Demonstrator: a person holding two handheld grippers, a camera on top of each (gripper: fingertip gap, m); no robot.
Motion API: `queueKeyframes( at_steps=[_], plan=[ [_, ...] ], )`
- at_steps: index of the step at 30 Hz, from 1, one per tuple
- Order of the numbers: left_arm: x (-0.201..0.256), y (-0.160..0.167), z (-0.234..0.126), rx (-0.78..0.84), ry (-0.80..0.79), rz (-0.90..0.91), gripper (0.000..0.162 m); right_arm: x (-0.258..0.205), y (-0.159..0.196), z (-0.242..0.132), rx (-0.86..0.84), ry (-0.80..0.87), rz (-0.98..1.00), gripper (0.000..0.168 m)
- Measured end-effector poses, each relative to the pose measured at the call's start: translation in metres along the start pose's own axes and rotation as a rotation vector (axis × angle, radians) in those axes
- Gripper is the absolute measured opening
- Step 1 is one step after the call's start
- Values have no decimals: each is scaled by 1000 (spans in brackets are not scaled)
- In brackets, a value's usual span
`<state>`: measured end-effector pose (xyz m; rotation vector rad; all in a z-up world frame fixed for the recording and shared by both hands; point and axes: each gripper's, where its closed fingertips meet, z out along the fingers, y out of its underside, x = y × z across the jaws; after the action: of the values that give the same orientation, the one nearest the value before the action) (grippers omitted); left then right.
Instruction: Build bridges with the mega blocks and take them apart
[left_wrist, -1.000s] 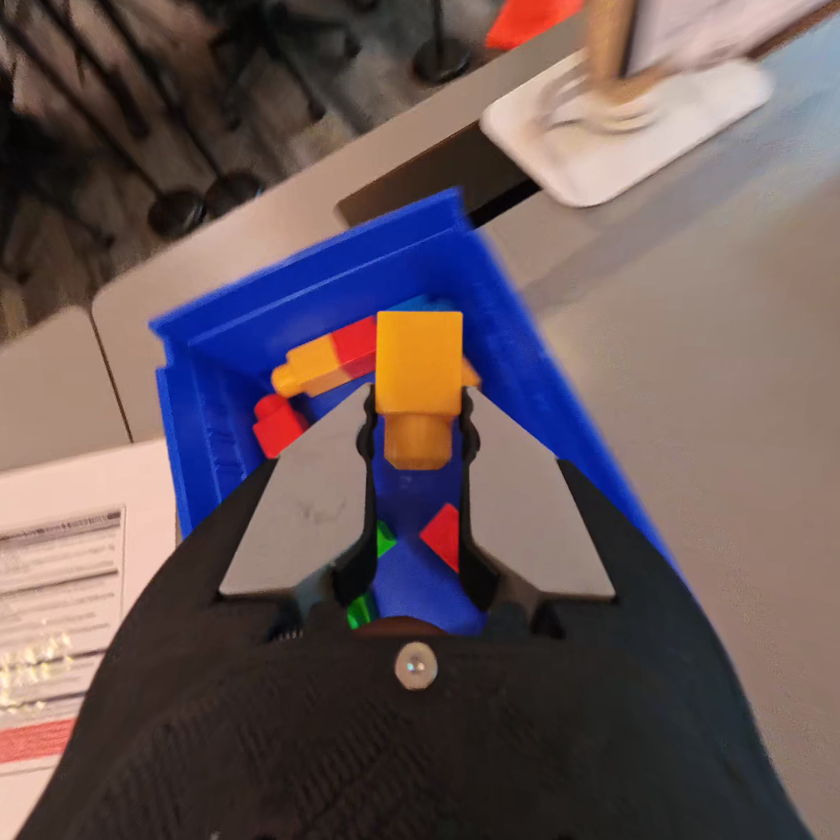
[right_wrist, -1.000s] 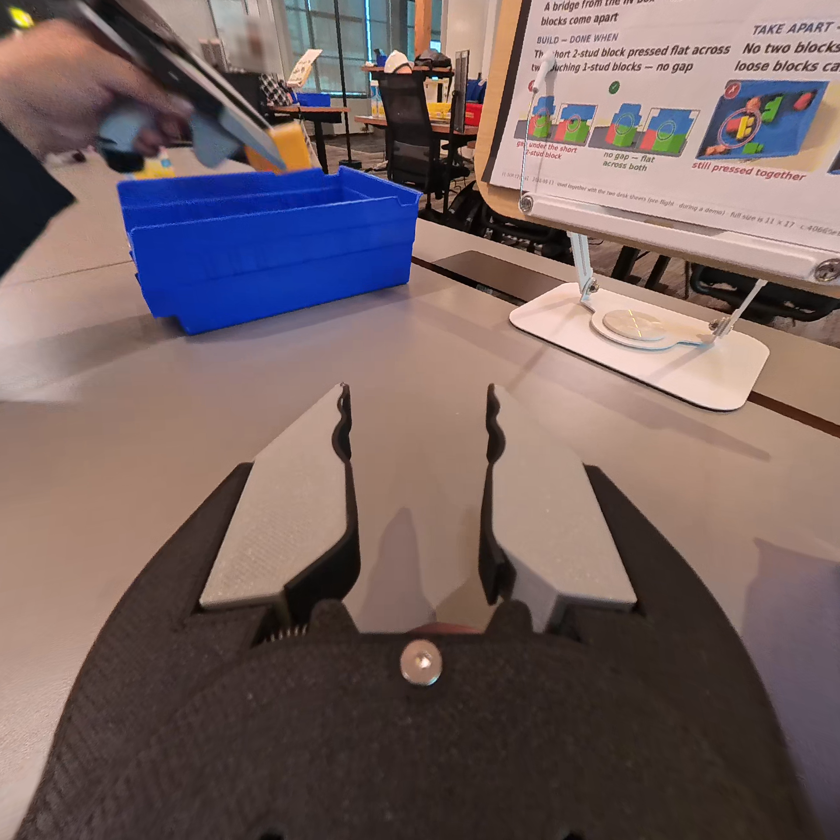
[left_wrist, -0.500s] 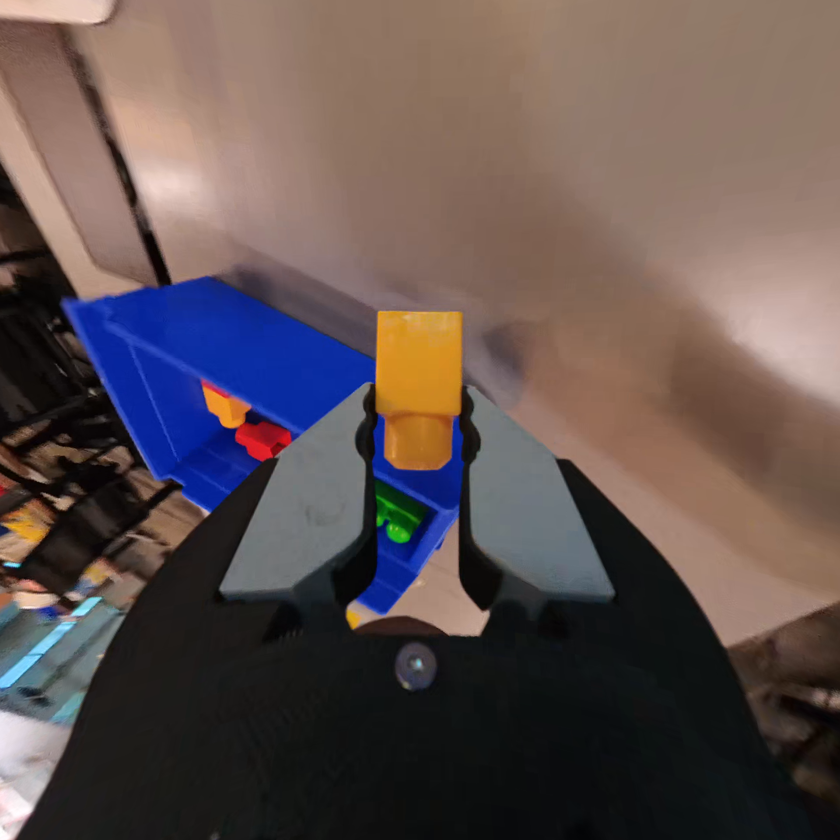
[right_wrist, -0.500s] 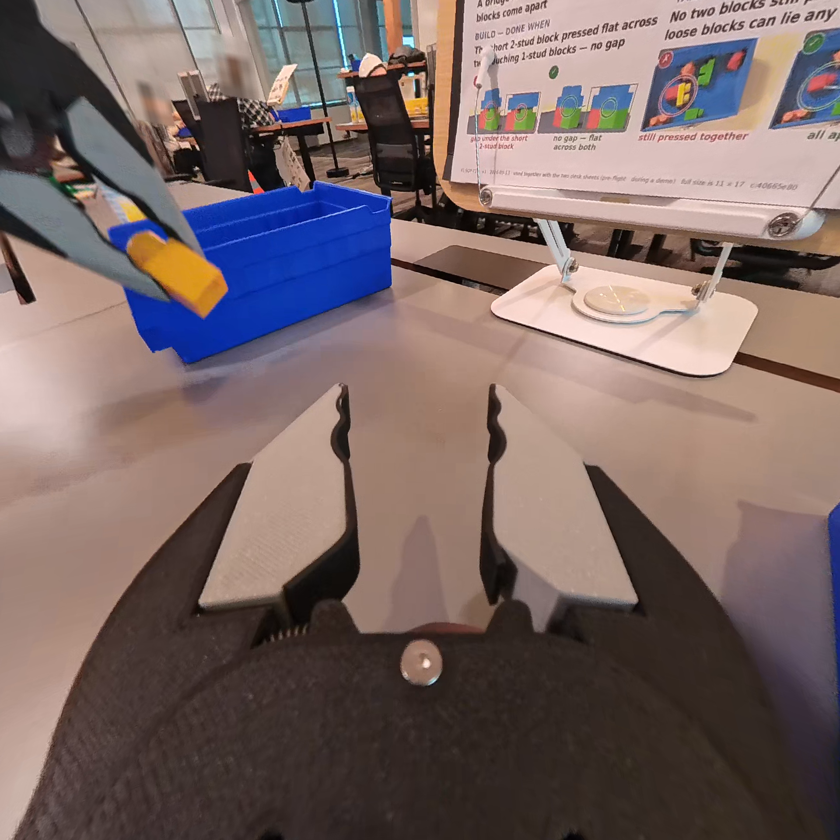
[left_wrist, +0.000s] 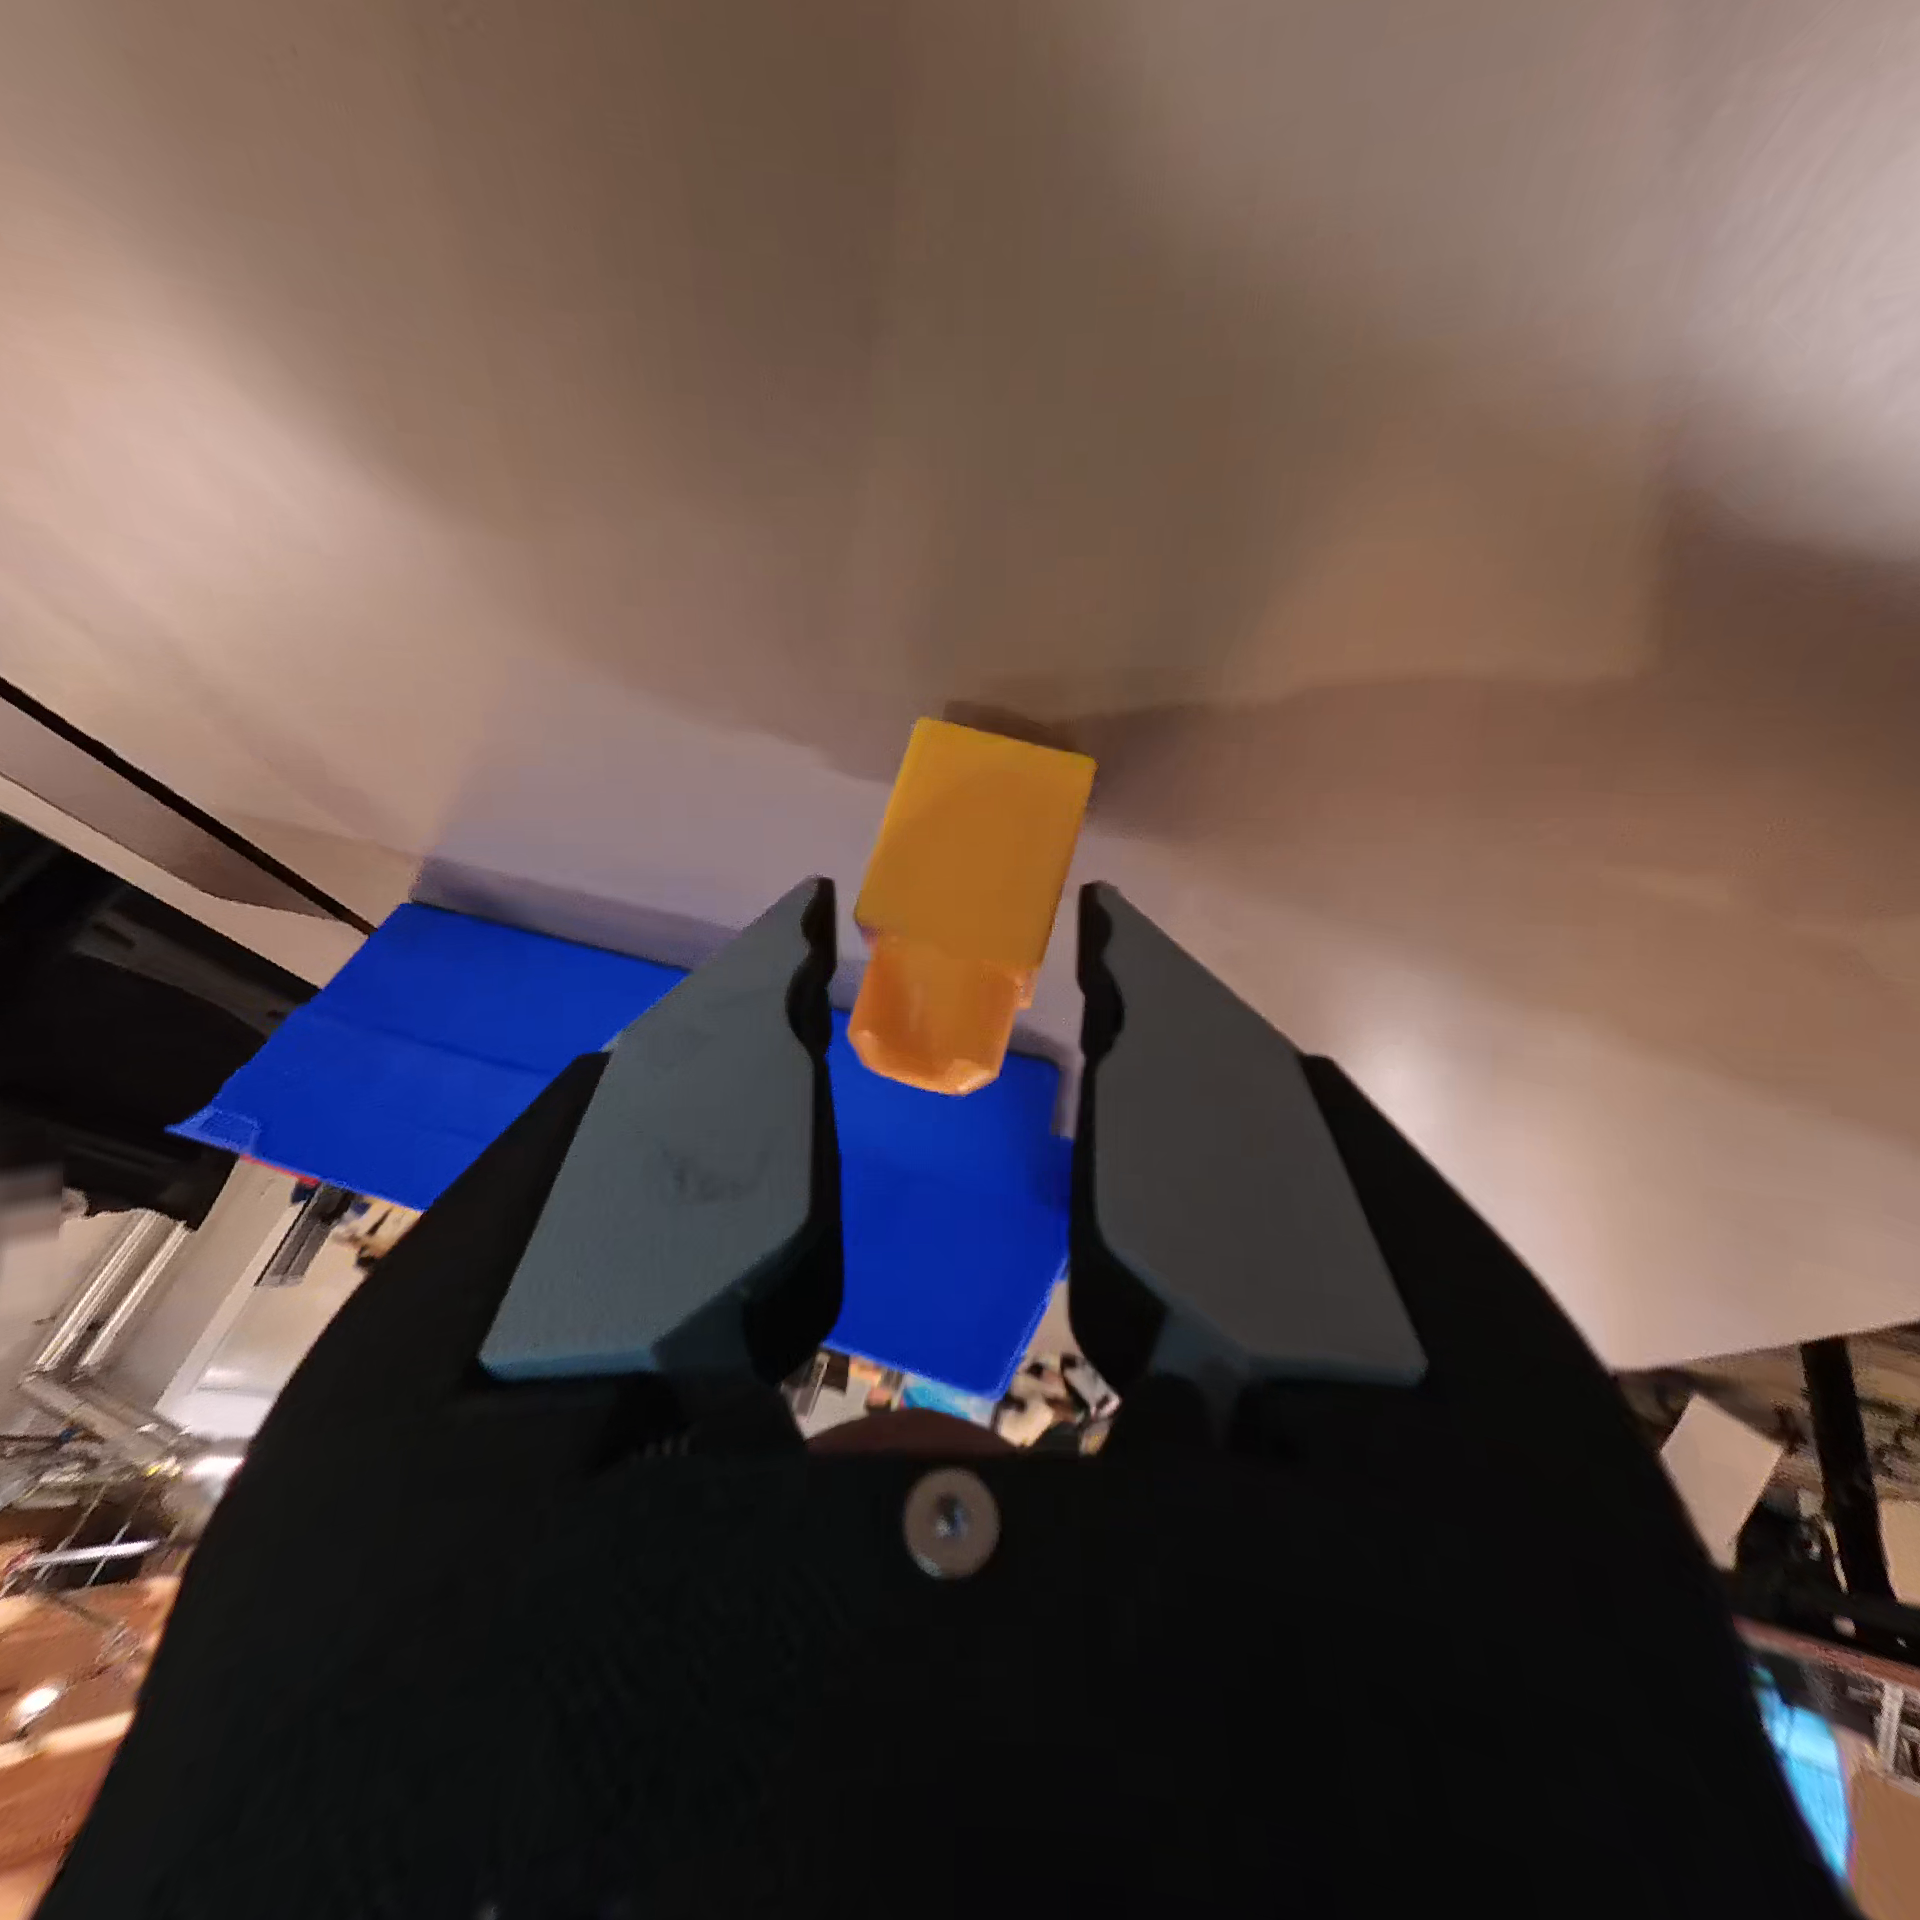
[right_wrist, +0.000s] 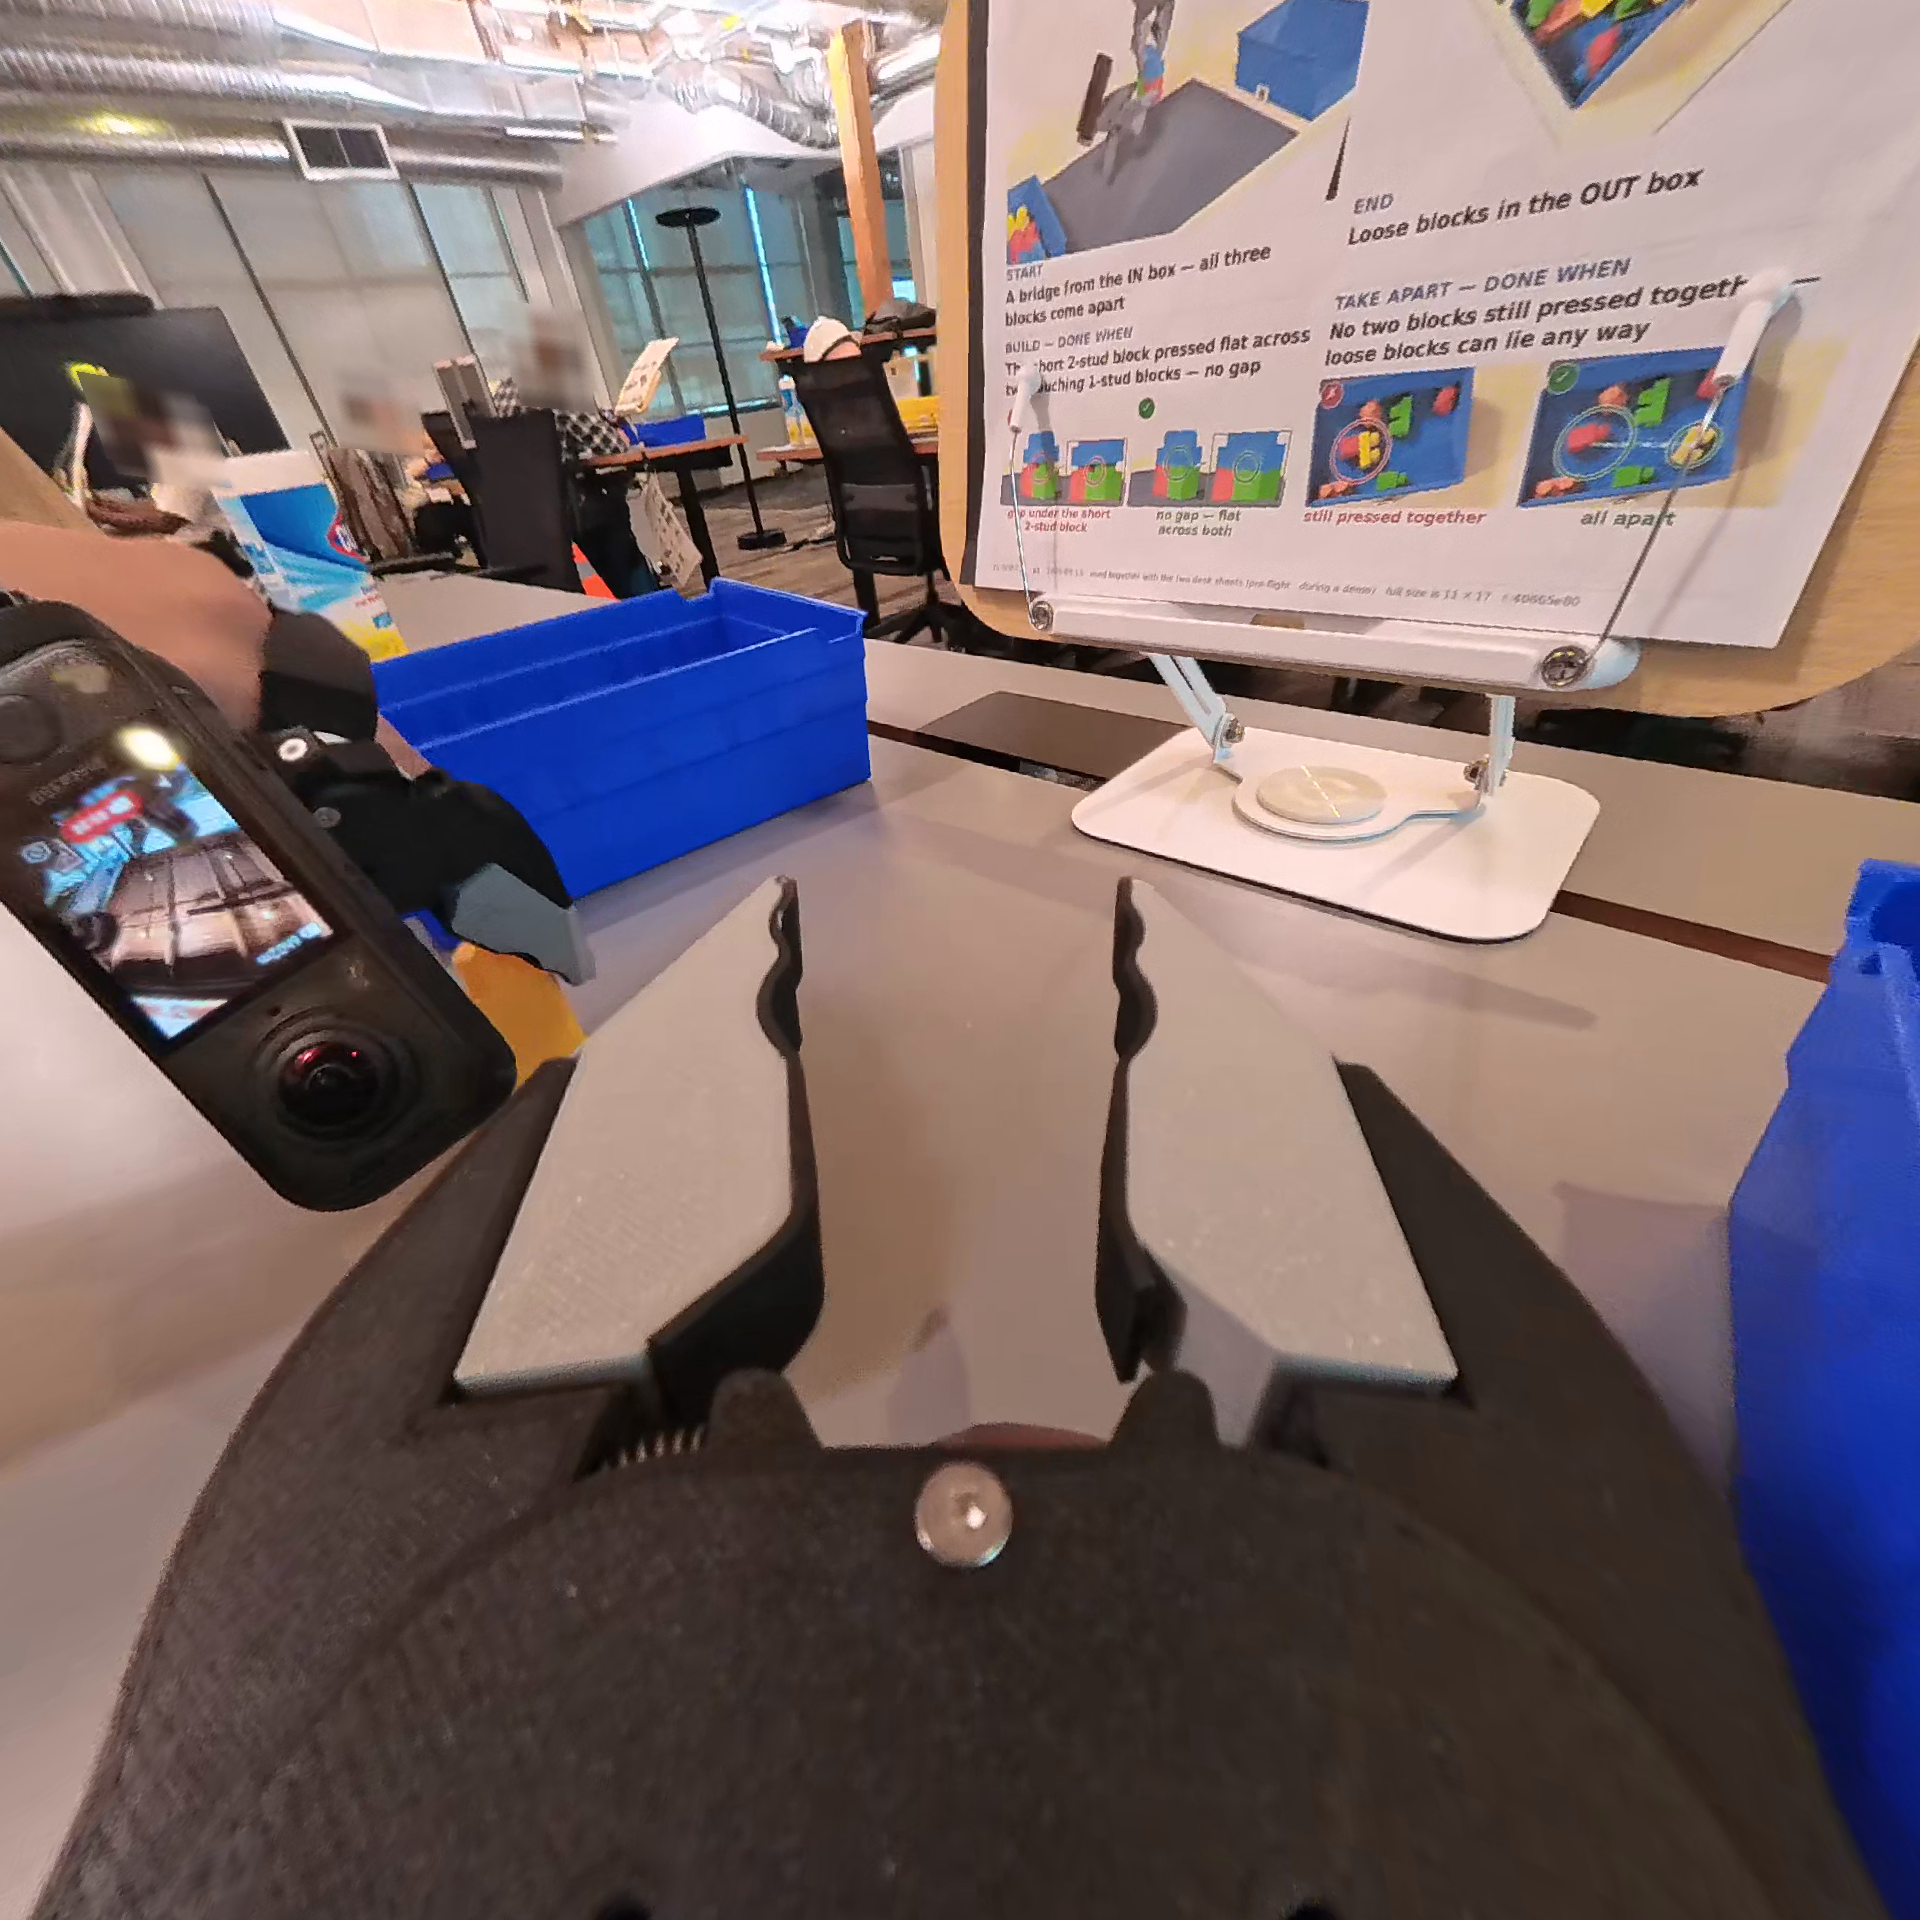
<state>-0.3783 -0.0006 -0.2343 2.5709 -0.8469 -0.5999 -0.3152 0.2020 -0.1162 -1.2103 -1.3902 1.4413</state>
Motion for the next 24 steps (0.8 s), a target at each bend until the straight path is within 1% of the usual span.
queueKeyframes(
  at_steps=[3, 5, 7, 9, 10, 12, 13, 14, 15, 16, 17, 18, 21, 24],
  plan=[
    [-2, -14, -13, 115, 12, -60, 60, 3, -1, -1, 8, 3, 15, 58],
    [-6, -21, -27, 236, 19, -118, 62, 4, -2, -2, 11, 6, 18, 58],
    [-14, -26, -47, 412, 24, -230, 64, 5, -3, -2, 16, 8, 20, 57],
    [-31, -20, -70, 602, 14, -395, 65, 5, -3, -2, 18, 9, 23, 58],
    [-47, -11, -80, 694, -30, -503, 65, 5, -3, -2, 17, 8, 25, 58],
    [-84, 27, -99, 857, -147, -767, 65, 4, -2, -1, 15, 1, 32, 58],
    [-104, 56, -104, 918, -217, -935, 62, 2, -1, -1, 14, -4, 34, 58],
    [-121, 91, -104, 946, -292, -1126, 57, 1, -1, -1, 14, -8, 33, 58],
    [-130, 122, -101, 969, -330, -1281, 56, -1, 0, 0, 12, -9, 27, 58],
    [-134, 145, -97, 1003, -342, -1396, 54, -2, 2, 1, 6, -8, 19, 58],
    [-136, 164, -91, 1028, -343, -1490, 50, -3, 4, 2, -4, -7, 10, 58],
    [-137, 178, -81, 1037, -333, -1561, 51, -4, 7, 3, -15, -9, 4, 58],
    [-137, 197, -40, 996, -251, -1645, 55, -13, 18, 9, -67, -38, -3, 59],
    [-139, 199, 2, 965, -177, -1673, 55, -14, 27, 13, -111, -13, -55, 61]
  ],
)
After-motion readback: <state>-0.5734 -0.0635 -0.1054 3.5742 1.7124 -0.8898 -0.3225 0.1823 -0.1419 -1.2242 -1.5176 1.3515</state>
